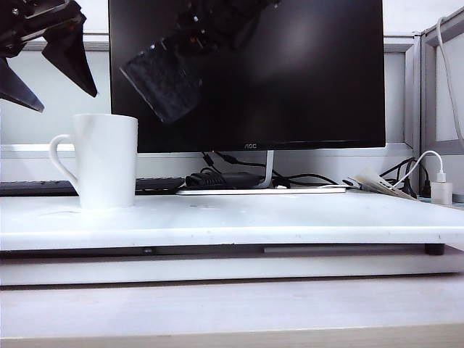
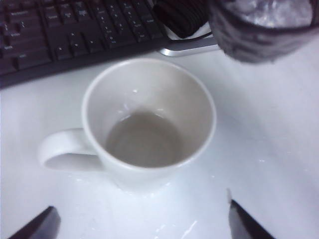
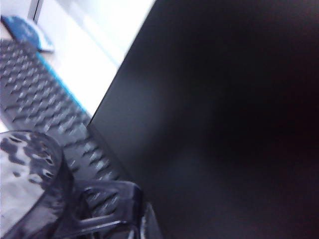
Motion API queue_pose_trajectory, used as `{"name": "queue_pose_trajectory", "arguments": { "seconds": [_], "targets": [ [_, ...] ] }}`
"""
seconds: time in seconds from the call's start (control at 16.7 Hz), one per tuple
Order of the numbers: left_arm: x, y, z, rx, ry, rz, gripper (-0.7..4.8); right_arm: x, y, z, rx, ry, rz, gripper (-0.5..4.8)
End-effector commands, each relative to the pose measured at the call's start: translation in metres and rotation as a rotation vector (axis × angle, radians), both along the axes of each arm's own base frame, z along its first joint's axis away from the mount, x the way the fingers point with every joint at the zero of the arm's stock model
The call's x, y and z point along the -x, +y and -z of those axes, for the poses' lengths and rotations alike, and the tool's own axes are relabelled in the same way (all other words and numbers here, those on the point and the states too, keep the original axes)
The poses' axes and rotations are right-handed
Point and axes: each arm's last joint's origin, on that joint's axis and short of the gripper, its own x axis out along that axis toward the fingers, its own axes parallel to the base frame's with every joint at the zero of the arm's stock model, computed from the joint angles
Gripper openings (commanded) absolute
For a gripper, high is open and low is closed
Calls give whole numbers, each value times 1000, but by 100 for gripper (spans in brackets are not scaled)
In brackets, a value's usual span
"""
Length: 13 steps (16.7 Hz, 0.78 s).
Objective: Carefully pick up the black cup and pour some water from the black cup into the white cup.
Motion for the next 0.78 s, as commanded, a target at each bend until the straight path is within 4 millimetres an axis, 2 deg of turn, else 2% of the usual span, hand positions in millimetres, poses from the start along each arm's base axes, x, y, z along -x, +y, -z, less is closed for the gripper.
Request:
{"name": "queue_pose_trajectory", "arguments": {
  "seconds": [0.06, 0.36, 0.78],
  "targets": [
    [0, 0, -2, 13, -10, 2, 479, 3, 6, -11, 30, -153, -30, -5],
    [1, 0, 0, 7, 15, 1, 479, 2, 12, -6, 205, -266, -19, -5],
    [2, 1, 1, 1, 27, -2, 479, 7, 18, -8, 290, -359, -37, -5]
  ]
}}
